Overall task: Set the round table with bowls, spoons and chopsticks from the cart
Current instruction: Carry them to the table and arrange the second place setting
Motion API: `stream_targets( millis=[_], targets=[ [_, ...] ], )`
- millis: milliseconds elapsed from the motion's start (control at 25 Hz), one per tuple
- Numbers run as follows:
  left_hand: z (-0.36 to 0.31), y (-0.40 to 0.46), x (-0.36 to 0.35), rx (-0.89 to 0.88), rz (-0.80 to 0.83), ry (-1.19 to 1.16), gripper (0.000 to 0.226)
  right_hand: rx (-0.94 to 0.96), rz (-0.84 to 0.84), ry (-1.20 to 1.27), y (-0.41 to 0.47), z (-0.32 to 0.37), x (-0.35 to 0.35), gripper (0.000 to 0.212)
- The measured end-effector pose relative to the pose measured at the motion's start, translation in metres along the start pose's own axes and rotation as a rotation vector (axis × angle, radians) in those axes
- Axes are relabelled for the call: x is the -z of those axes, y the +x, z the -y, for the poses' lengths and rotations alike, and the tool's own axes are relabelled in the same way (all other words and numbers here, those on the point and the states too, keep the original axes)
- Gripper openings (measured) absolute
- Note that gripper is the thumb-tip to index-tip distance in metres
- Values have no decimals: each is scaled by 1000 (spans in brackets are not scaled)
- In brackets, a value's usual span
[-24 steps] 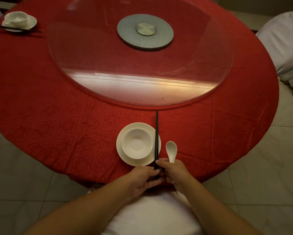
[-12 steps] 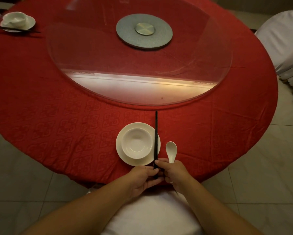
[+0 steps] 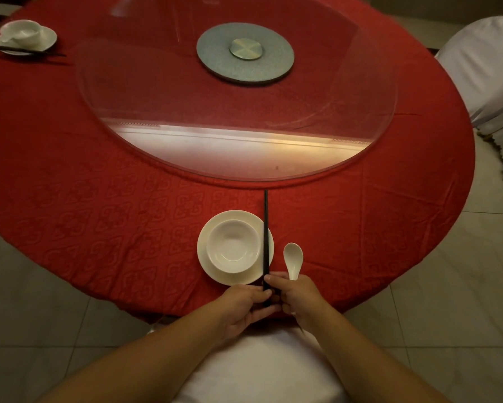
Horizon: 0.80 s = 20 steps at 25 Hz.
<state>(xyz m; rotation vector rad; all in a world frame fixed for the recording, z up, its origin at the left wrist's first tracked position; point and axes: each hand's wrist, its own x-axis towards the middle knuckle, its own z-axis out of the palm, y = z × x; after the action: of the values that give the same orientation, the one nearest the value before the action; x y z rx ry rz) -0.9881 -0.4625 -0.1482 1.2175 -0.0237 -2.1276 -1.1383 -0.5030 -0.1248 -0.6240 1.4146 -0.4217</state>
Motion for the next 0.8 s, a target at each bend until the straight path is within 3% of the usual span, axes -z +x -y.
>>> stream_targets(
  millis=[600, 800],
  targets=[
    [-1, -8, 3, 39, -79, 66, 25, -23, -52, 38, -1, -3, 3, 22],
    [-18, -35, 33, 101, -197, 325, 17, -23, -250, -46, -2, 10, 20, 33]
  ],
)
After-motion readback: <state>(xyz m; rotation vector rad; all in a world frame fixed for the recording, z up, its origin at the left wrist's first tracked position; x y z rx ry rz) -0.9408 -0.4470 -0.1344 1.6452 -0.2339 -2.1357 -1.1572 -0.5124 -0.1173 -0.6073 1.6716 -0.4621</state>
